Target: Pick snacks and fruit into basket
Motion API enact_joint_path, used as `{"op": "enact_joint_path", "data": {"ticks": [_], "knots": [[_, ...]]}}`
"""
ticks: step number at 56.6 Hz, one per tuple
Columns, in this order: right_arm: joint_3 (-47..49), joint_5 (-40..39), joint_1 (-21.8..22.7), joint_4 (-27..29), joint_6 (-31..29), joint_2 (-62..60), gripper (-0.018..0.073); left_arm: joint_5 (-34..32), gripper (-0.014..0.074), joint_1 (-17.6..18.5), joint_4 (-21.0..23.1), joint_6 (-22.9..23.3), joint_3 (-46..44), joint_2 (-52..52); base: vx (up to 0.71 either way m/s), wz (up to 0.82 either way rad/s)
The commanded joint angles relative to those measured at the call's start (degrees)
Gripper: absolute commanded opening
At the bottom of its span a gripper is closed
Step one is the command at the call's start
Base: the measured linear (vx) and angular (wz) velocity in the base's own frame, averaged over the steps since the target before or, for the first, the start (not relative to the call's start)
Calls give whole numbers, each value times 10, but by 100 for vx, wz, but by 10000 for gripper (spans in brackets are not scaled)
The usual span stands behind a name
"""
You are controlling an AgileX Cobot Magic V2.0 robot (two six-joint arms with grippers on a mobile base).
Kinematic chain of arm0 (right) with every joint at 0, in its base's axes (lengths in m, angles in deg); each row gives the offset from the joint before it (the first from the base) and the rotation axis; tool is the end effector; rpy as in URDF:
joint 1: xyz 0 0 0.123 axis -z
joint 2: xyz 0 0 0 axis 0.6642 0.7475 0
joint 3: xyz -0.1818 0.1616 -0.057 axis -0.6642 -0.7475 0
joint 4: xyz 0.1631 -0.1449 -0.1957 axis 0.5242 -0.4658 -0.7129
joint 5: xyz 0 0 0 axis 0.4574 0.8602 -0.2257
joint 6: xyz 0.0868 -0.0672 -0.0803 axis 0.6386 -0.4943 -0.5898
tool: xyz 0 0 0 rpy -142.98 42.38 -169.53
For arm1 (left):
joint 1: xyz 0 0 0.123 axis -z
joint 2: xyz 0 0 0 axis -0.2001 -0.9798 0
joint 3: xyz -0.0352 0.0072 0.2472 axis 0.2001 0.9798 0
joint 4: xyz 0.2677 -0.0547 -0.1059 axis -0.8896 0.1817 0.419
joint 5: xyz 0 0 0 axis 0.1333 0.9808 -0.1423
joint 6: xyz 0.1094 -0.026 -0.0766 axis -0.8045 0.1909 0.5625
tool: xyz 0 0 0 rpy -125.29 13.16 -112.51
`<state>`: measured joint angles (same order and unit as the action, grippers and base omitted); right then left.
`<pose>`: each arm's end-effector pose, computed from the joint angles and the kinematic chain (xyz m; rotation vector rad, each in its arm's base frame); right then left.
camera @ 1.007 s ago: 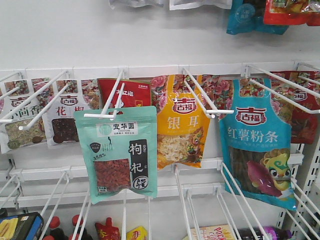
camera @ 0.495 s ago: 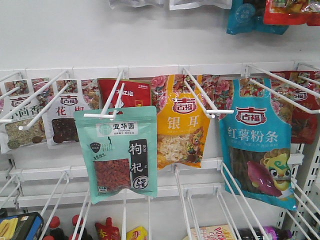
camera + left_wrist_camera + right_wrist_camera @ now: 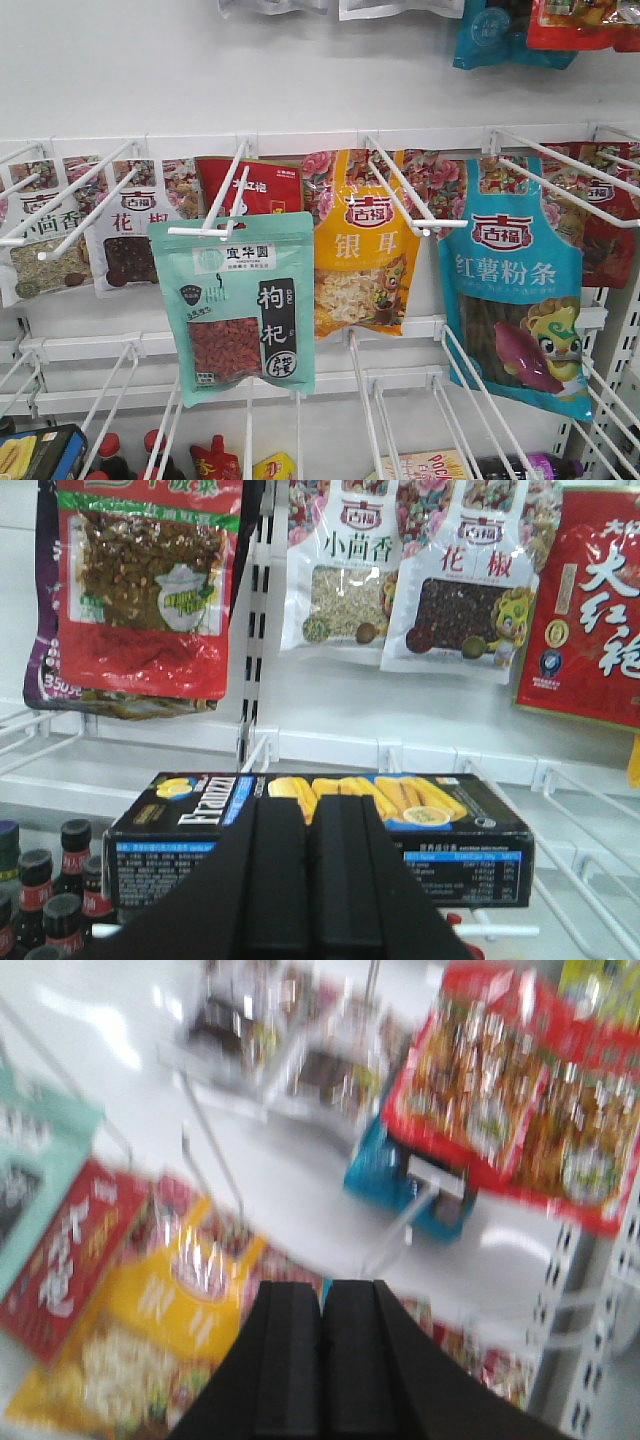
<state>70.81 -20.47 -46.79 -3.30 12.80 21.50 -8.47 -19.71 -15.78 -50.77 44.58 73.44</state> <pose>0.1535 0.0398 0.2681 -0.4197 0.9314 -0.1988 0.1772 0.0257 0.2051 -0.1967 1.5061 0.0241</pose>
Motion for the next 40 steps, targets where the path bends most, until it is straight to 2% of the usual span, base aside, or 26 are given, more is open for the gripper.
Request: {"op": "enact_joint_path", "data": {"ticks": [1, 4, 8, 12, 17, 20, 27, 33, 40], "knots": [[-2, -35, 3, 28, 15, -8, -9, -71, -6, 3, 0, 2, 18, 3, 0, 0], [-1, -14, 3, 68, 62, -8, -9, -91, -6, 3, 0, 2, 18, 3, 0, 0], [14, 48, 3, 161, 130, -8, -9, -120, -6, 3, 0, 2, 6, 3, 0, 0], [48, 142, 3, 221, 145, -2, -9, -125, -6, 3, -1, 0, -24, 3, 0, 0], [128, 255, 3, 221, 125, 27, -9, -89, -6, 3, -21, -16, -96, 2, 0, 0], [180, 296, 3, 221, 120, 55, -9, -54, -6, 3, -41, -22, -141, -6, 0, 0], [277, 373, 3, 224, 120, 155, -9, 15, -6, 3, -42, -26, -266, -58, 0, 0], [322, 391, 3, 221, 120, 228, -9, 70, -6, 3, -45, -65, -350, -131, 0, 0], [327, 381, 3, 221, 120, 281, -9, 82, -6, 3, -45, -66, -368, -191, 0, 0]]}}
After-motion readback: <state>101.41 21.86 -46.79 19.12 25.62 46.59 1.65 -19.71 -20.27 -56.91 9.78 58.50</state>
